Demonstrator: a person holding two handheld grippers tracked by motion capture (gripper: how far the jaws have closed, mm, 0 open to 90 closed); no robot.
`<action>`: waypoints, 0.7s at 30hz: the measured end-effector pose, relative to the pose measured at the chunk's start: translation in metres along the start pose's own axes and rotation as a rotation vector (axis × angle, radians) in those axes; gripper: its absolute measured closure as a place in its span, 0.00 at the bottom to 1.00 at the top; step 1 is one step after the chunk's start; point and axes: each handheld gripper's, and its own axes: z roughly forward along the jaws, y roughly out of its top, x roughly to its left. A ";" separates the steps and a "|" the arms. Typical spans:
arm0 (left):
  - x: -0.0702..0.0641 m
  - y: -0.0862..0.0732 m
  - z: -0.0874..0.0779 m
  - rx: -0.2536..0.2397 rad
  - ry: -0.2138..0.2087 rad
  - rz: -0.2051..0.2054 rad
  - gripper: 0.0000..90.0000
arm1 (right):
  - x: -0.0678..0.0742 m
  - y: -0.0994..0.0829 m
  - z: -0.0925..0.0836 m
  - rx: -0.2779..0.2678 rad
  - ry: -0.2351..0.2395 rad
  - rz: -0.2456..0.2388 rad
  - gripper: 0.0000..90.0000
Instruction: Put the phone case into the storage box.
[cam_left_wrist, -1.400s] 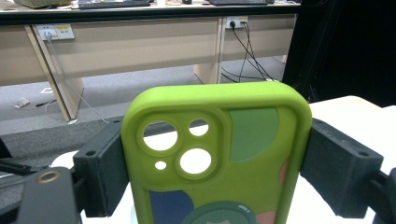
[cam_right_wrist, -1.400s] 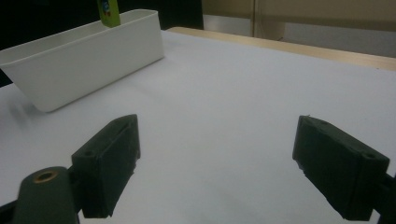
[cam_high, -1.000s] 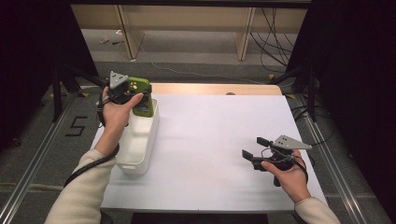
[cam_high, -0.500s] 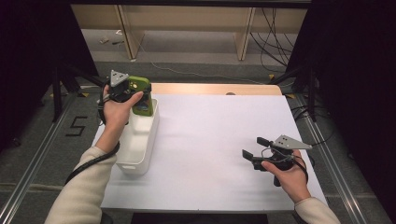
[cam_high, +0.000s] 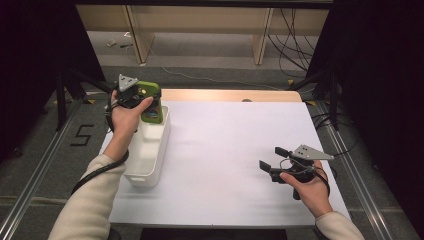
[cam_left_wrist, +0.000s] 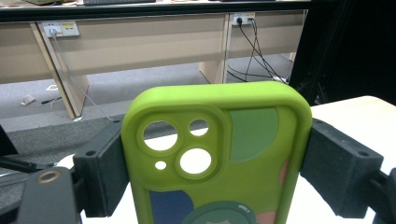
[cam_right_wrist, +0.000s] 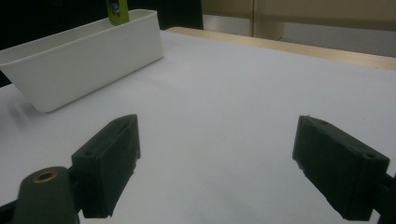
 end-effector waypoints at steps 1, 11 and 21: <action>0.000 0.000 0.001 0.001 0.000 -0.001 0.18 | 0.000 0.000 0.000 0.000 -0.001 0.000 0.18; 0.002 -0.001 0.005 0.011 0.009 -0.005 0.18 | 0.000 0.000 0.000 -0.004 0.000 0.001 0.18; 0.003 0.000 0.009 0.016 0.008 -0.006 0.18 | 0.000 0.000 0.000 -0.005 0.001 0.001 0.18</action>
